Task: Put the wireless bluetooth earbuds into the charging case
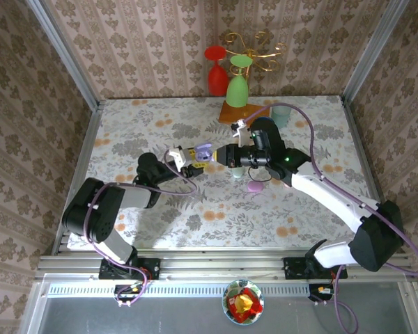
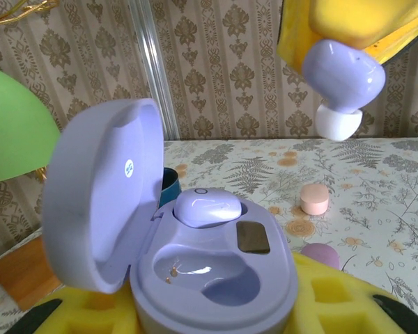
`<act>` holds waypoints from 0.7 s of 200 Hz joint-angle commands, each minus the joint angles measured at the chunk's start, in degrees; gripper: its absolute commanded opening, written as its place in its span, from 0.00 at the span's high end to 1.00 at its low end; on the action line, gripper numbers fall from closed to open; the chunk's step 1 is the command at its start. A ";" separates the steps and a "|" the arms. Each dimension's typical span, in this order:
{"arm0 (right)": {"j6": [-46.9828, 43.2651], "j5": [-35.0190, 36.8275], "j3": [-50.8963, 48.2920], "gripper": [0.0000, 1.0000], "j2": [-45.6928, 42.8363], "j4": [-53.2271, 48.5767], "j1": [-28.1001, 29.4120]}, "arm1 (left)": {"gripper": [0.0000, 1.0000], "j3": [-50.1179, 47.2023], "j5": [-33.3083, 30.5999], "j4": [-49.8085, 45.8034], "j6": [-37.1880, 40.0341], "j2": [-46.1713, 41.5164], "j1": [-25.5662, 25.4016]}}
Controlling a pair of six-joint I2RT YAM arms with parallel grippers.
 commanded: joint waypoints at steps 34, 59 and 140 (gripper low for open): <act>-1.63 -1.24 3.61 0.84 3.91 1.10 0.79 | 0.68 3.40 0.57 1.92 -0.23 1.89 -3.42; -2.06 -0.66 4.39 0.84 4.95 0.66 0.87 | 0.68 3.90 0.64 1.93 -0.38 1.92 -3.81; -2.75 0.86 5.59 0.84 6.11 -0.04 0.87 | 0.69 4.17 1.39 1.93 -0.31 2.11 -3.99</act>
